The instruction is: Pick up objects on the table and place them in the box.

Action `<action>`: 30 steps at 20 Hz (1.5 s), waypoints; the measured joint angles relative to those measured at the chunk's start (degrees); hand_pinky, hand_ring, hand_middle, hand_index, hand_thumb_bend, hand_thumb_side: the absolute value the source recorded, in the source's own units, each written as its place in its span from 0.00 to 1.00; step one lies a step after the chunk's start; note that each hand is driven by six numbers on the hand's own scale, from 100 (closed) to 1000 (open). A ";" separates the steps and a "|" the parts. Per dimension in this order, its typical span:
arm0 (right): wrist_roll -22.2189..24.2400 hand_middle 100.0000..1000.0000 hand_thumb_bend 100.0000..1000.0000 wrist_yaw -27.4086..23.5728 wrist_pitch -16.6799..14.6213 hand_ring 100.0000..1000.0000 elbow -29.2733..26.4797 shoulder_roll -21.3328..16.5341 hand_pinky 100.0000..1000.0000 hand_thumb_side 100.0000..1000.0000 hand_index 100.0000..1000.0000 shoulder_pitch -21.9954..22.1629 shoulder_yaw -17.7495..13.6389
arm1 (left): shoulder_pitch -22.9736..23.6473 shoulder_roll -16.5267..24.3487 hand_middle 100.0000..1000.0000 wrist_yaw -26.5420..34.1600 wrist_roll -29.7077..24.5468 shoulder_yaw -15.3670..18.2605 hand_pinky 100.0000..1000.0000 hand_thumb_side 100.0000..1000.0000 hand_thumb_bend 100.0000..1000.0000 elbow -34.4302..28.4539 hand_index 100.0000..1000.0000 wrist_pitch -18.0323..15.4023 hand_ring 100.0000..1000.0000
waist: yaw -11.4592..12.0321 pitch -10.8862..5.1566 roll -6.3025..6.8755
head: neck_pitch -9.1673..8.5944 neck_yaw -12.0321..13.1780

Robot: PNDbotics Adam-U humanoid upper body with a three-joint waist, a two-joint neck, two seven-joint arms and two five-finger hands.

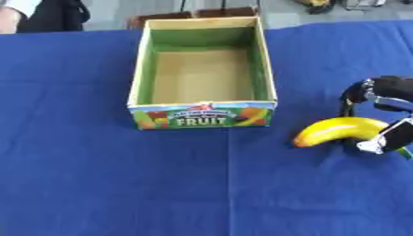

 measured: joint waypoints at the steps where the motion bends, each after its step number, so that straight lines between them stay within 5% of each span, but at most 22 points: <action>1: -0.15 0.47 0.24 0.00 0.10 0.80 0.02 0.01 0.65 0.27 0.59 -0.06 0.05 | 0.00 0.00 0.76 0.00 -0.01 0.00 0.68 0.92 0.00 0.00 0.91 0.02 0.72 | -0.05 0.00 0.00 | 0.00 0.00; 30: -5.83 0.42 0.18 0.56 2.22 0.75 -2.08 0.05 0.62 0.41 0.53 -3.65 0.15 | 0.01 0.00 0.76 0.00 -0.32 -0.31 0.68 0.92 0.00 0.00 0.91 0.33 0.72 | -0.14 0.00 -0.12 | -0.02 0.00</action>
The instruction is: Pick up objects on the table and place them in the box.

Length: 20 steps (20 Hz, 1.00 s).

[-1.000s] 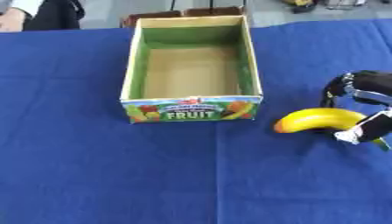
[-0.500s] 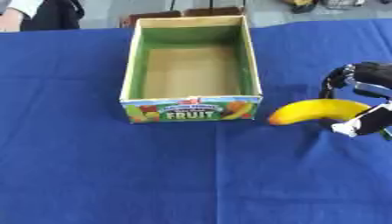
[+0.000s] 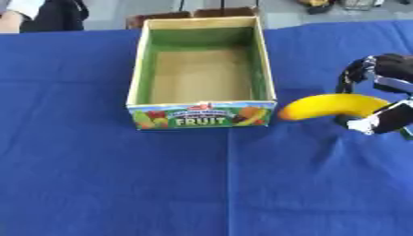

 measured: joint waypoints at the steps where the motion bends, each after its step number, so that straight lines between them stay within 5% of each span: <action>1: -0.22 0.42 0.17 0.04 0.10 0.75 -0.02 0.00 0.61 0.41 0.53 -0.20 0.00 | 0.01 0.00 0.76 0.00 -0.04 0.00 0.68 0.92 0.00 0.00 0.91 0.04 0.72 | 0.00 0.00 0.00 | 0.00 0.00; 20: -4.41 0.37 0.15 1.76 2.88 0.74 0.04 1.23 0.60 0.46 0.51 -5.01 -0.88 | 0.15 0.00 0.76 0.00 -0.10 -0.01 0.68 0.92 0.00 0.00 0.91 0.31 0.72 | 0.01 0.00 0.00 | 0.00 -0.24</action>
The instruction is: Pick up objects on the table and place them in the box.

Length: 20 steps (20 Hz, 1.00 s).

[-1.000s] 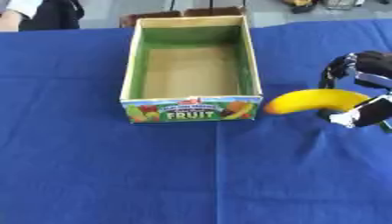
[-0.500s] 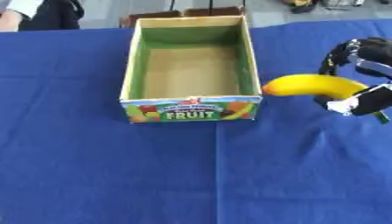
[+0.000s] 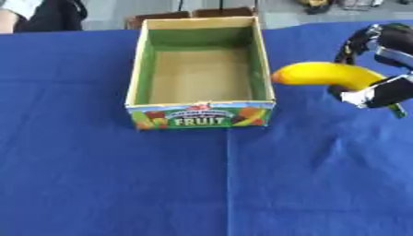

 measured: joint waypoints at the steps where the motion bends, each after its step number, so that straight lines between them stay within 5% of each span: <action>1: -0.22 0.37 0.15 0.10 0.21 0.73 0.01 0.21 0.60 0.46 0.51 -0.32 -0.06 | 0.01 0.00 0.76 0.00 0.00 0.00 0.68 0.92 0.00 0.00 0.91 0.02 0.72 | 0.00 0.00 0.00 | 0.00 0.00; 7: -1.41 0.35 0.12 0.27 1.40 0.73 0.01 1.45 0.59 0.53 0.50 -2.50 -0.38 | 0.11 0.00 0.76 0.02 -0.04 -0.01 0.68 0.92 0.00 0.00 0.91 0.07 0.72 | 0.05 0.00 0.00 | 0.00 -0.01; 20: -2.75 0.35 0.10 1.98 1.51 0.71 1.51 6.68 0.58 0.51 0.50 -11.53 2.17 | 0.42 0.00 0.76 0.23 -0.23 -0.05 0.68 0.92 0.00 0.00 0.91 0.26 0.72 | 1.05 0.00 -0.39 | 0.00 -0.25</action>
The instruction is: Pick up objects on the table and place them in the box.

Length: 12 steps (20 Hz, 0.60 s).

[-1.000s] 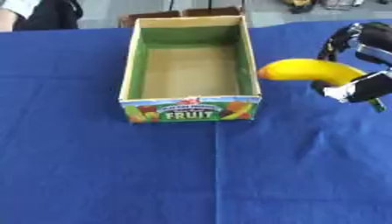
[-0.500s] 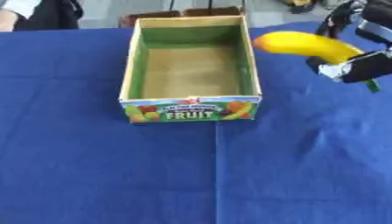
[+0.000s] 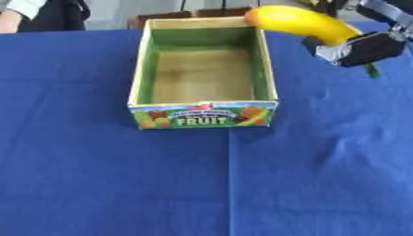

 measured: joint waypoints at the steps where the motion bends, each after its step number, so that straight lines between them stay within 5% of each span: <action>1: 0.00 0.35 0.11 0.23 0.00 0.71 0.40 0.71 0.58 0.50 0.50 -0.83 0.19 | 0.01 0.00 0.76 0.01 -0.03 -0.01 0.68 0.92 0.00 0.00 0.91 0.03 0.72 | 0.18 0.00 0.00 | 0.00 -0.01; 12: 0.94 0.33 0.13 5.61 0.67 0.72 7.83 10.26 0.59 0.48 0.49 -8.12 0.23 | -0.03 -0.25 0.76 0.48 -0.33 -0.34 0.68 0.92 0.00 0.00 0.91 0.04 0.72 | 1.92 0.00 0.00 | -0.06 -0.90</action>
